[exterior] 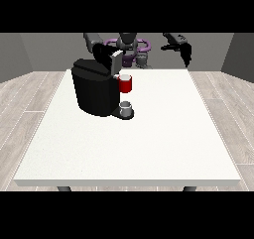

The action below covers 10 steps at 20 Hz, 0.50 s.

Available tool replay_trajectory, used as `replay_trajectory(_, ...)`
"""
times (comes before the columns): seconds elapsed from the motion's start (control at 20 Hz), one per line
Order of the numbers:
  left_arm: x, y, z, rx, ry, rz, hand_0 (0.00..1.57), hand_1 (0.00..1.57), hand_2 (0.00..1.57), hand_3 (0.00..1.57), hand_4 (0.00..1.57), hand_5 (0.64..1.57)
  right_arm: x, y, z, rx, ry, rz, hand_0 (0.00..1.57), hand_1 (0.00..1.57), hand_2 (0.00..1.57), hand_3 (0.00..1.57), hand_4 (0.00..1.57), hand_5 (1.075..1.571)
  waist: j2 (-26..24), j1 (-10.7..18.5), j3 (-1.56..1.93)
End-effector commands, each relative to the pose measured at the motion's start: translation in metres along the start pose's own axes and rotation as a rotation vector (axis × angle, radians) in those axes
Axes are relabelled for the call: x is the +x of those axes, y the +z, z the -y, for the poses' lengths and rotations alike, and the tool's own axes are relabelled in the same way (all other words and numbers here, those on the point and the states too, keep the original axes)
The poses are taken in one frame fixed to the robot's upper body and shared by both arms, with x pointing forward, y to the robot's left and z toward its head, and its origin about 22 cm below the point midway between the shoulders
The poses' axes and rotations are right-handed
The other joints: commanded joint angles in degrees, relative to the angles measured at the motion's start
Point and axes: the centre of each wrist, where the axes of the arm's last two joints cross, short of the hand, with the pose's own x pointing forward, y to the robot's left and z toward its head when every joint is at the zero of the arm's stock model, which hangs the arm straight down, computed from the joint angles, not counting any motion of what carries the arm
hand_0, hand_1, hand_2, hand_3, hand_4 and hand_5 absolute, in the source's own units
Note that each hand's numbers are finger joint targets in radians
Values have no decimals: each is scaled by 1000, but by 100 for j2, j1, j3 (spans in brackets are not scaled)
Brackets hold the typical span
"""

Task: Insert the coffee pod into the coffee machine and close the lid

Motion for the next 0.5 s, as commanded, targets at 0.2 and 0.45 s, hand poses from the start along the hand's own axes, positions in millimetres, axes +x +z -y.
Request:
replay_trajectory(0.2,-10,5,-3,1,12,-43,0,0,0,0,139,1571,14,-12,-35,59,74,14,0,0,0,0,173,1571,-118,53,1)
replay_trajectory(0.45,-4,2,-7,-4,22,-40,0,0,0,0,0,1571,9,-10,-50,81,106,10,0,0,0,0,110,1571,-212,-9,2)
